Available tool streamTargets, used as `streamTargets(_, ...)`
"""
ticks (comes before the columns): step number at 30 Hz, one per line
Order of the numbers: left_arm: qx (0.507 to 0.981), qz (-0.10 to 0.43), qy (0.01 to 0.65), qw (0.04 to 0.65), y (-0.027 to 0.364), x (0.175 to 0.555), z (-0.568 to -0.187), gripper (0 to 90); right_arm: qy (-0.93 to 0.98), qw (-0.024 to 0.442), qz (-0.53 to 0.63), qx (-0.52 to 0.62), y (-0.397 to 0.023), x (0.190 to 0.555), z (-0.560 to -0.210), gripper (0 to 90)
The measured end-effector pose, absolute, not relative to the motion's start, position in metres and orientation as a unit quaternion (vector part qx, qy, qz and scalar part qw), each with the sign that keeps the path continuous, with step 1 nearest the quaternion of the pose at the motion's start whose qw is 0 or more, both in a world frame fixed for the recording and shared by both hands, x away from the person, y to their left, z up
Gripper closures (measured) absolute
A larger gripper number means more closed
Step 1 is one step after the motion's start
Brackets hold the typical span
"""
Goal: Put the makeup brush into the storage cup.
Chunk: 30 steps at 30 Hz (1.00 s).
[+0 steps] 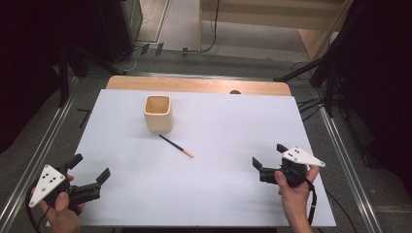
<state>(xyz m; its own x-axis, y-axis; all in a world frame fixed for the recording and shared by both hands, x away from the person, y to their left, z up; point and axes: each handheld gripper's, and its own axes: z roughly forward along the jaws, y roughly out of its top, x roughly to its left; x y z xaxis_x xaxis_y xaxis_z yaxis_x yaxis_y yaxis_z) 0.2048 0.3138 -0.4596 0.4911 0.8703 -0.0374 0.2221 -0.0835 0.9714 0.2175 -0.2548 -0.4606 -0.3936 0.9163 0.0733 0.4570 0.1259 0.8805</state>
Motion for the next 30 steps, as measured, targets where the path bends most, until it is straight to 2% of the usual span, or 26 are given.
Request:
streamTargets(14, 0.67, 0.297, 0.413, 0.541, 0.316, 0.206, -0.461, 0.0, 0.753, 0.22, 0.434, 0.442, -0.181, 0.268, -0.444, 2.2)
streamTargets(30, 0.669, 0.291, 0.415, 0.544, 0.316, 0.207, -0.462, 0.0, 0.785, 0.177, 0.417, 0.423, -0.131, 0.303, -0.438, 4.5)
